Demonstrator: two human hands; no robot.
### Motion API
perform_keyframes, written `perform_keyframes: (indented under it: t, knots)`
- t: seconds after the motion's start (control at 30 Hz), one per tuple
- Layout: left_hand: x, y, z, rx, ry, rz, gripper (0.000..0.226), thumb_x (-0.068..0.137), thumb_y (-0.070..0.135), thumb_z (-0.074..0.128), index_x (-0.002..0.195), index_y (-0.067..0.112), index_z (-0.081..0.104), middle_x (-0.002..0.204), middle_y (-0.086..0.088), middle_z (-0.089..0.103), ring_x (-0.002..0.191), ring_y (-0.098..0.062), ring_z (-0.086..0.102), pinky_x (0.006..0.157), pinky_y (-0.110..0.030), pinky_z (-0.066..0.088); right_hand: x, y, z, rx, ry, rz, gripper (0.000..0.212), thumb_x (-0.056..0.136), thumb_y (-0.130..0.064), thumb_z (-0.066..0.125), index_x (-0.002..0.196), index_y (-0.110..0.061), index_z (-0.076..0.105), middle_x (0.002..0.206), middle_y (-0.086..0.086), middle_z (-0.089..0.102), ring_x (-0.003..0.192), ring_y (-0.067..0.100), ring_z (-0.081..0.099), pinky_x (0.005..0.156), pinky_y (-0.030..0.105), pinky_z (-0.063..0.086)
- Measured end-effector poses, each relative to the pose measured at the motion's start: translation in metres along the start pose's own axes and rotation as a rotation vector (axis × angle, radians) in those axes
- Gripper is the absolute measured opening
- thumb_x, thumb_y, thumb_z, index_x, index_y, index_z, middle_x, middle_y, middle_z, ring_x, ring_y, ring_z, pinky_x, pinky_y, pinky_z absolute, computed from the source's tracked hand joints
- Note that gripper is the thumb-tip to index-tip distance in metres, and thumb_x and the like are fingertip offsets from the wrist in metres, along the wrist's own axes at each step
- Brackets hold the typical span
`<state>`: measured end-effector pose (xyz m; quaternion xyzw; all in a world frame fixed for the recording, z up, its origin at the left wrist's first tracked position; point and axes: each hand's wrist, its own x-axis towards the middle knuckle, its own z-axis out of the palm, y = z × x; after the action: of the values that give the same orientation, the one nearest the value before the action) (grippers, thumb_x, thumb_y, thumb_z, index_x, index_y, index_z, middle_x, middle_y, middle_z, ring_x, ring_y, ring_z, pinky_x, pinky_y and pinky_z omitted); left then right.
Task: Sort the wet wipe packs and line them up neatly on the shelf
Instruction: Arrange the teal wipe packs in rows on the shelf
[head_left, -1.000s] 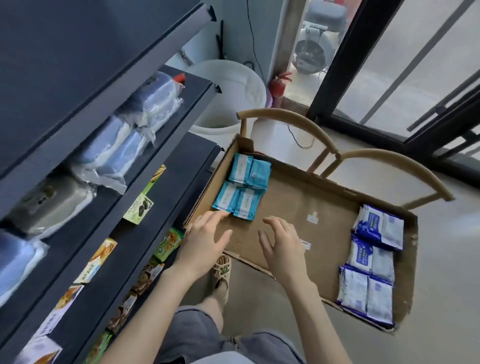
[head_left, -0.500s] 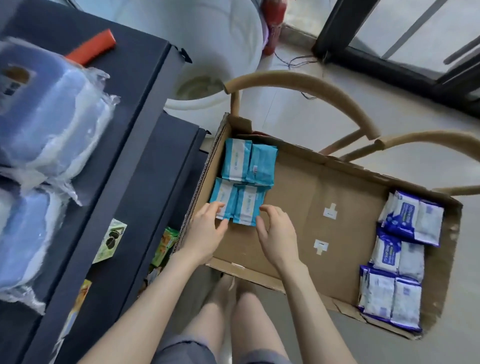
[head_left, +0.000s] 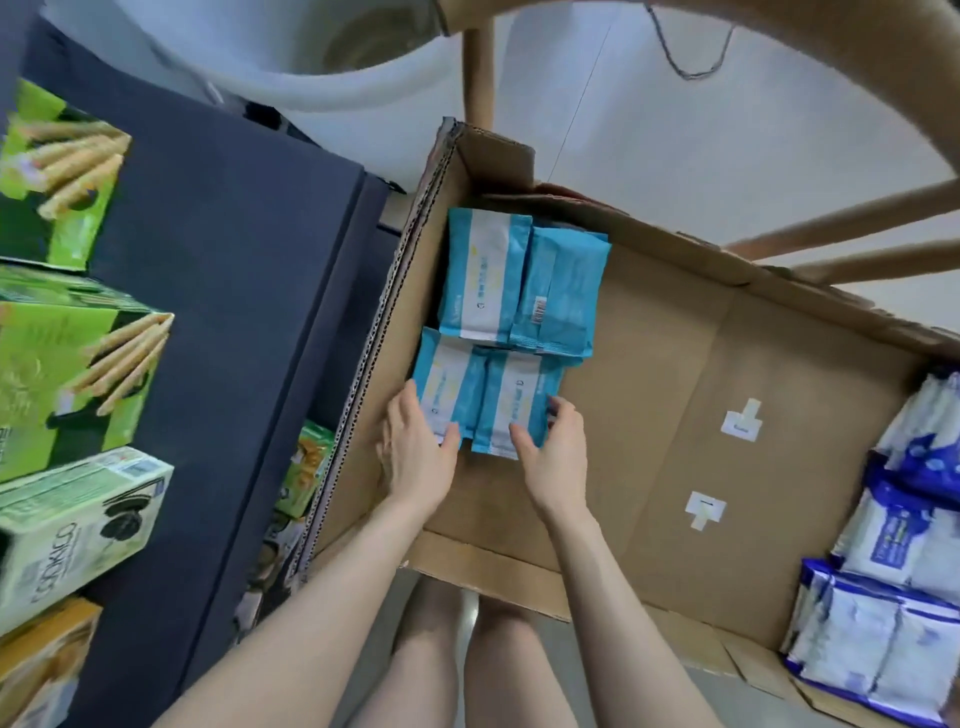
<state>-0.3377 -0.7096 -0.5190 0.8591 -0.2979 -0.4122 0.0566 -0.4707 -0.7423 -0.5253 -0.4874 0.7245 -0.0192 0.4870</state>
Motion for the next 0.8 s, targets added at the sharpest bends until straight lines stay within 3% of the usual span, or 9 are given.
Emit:
perform_keyframes:
  t: [0.17,0.27,0.37,0.43,0.53,0.67,0.8]
  knots:
    - [0.013,-0.005,0.026,0.037,0.140,-0.023,0.071,0.091,0.030,0.059,0.146,0.004,0.023,0.138,-0.016,0.036,0.125,-0.032,0.035,0.099,-0.041,0.029,0.025,0.014,0.016,0.075,0.122,0.063,0.056,0.080,-0.024,0.074,0.124,-0.006,0.045,0.121,0.008,0.045,0.109,0.025,0.051,0.095,0.039,0.044]
    - [0.015,-0.005,0.030,0.031,0.145,-0.008,0.066,0.091,0.029,0.059,0.142,0.001,0.029,0.130,-0.017,0.038,0.117,-0.032,0.036,0.096,-0.034,0.028,0.026,0.015,0.021,0.109,0.182,0.062,0.052,0.079,-0.021,0.076,0.116,-0.004,0.046,0.114,0.006,0.042,0.101,0.021,0.050,0.090,0.032,0.043]
    - [0.016,-0.007,0.032,0.005,0.148,0.010,0.055,0.088,0.027,0.065,0.130,0.000,0.043,0.125,-0.017,0.040,0.113,-0.032,0.039,0.092,-0.032,0.030,0.023,0.013,0.026,0.166,0.185,0.102,0.045,0.081,-0.020,0.073,0.114,-0.004,0.047,0.112,0.005,0.046,0.093,0.014,0.047,0.083,0.024,0.039]
    - [0.014,-0.006,0.031,-0.035,0.158,0.009,0.049,0.084,0.024,0.069,0.120,0.001,0.045,0.122,-0.016,0.042,0.111,-0.031,0.042,0.087,-0.029,0.031,0.024,0.012,0.027,0.227,0.166,0.145,0.040,0.081,-0.021,0.073,0.111,-0.007,0.050,0.110,0.005,0.054,0.094,0.017,0.053,0.086,0.031,0.044]
    - [0.012,0.000,0.025,-0.216,0.141,-0.053,0.045,0.082,0.014,0.071,0.115,0.003,0.043,0.116,-0.013,0.052,0.096,-0.021,0.047,0.070,-0.015,0.029,0.025,0.013,0.024,0.279,0.116,0.182,0.024,0.080,-0.022,0.072,0.096,-0.011,0.058,0.100,0.011,0.063,0.085,0.021,0.058,0.080,0.036,0.049]
    - [0.000,0.005,0.013,-0.391,0.145,-0.085,0.036,0.080,0.013,0.073,0.110,0.008,0.055,0.097,0.000,0.059,0.095,-0.020,0.051,0.065,-0.017,0.034,0.008,0.012,0.011,0.387,0.083,0.157,0.013,0.081,-0.021,0.071,0.087,-0.015,0.061,0.092,0.007,0.067,0.083,0.023,0.062,0.082,0.041,0.052]
    - [-0.032,0.000,-0.007,-0.631,0.166,-0.087,0.012,0.080,0.007,0.072,0.088,0.005,0.064,0.085,-0.003,0.066,0.068,-0.010,0.058,0.052,-0.009,0.043,-0.034,0.009,-0.011,0.524,0.054,0.116,0.012,0.085,-0.021,0.070,0.085,-0.022,0.058,0.087,-0.001,0.071,0.080,0.016,0.065,0.080,0.042,0.052]
